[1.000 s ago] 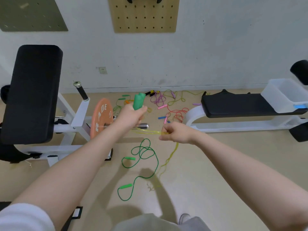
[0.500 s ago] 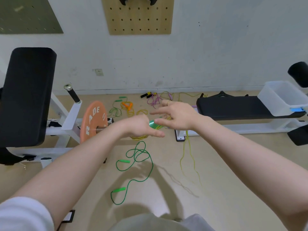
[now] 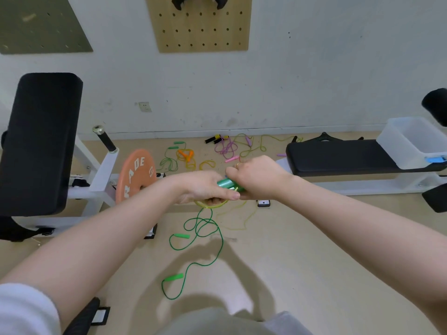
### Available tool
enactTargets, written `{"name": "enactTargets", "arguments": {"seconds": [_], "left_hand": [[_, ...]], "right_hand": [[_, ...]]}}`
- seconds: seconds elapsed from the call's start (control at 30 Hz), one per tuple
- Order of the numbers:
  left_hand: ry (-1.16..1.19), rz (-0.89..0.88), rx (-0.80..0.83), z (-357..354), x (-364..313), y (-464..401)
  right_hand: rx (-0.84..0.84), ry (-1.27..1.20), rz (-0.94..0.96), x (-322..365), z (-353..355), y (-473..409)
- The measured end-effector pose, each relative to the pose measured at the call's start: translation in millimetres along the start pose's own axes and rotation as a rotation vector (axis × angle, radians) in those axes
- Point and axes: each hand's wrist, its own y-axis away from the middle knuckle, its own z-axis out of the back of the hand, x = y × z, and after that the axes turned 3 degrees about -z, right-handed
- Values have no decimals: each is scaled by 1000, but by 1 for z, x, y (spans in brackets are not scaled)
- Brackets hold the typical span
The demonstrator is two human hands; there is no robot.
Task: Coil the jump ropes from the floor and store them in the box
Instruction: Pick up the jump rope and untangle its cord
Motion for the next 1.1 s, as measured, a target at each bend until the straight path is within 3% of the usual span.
{"name": "enactTargets", "arguments": {"seconds": [0.13,0.3,0.5,0.67,0.77,0.87,0.97,1.1], "left_hand": [[-293,-118,-149,0,7,0],[4,-29,34,0,6,12],[-305,5,-37,4,21,17],[-639,97,8,14,23,27],[-724,89,47,7,27,30],[-712,-32,44,-1,19,37],[-726,-197,-112,0,-2,52],[-470,-302,-318,10,-10,67]], "right_hand": [[-11,-37,-27,2,4,0],[38,-143,-41,9,2,3],[277,-304,-6,13,16,10],[141,-169,-5,3,56,6],[84,-494,12,-9,77,3],[-47,-825,-13,-15,75,-4],[-127,-993,-166,-20,45,-11],[-123,-1174,-245,-4,7,-6]]}}
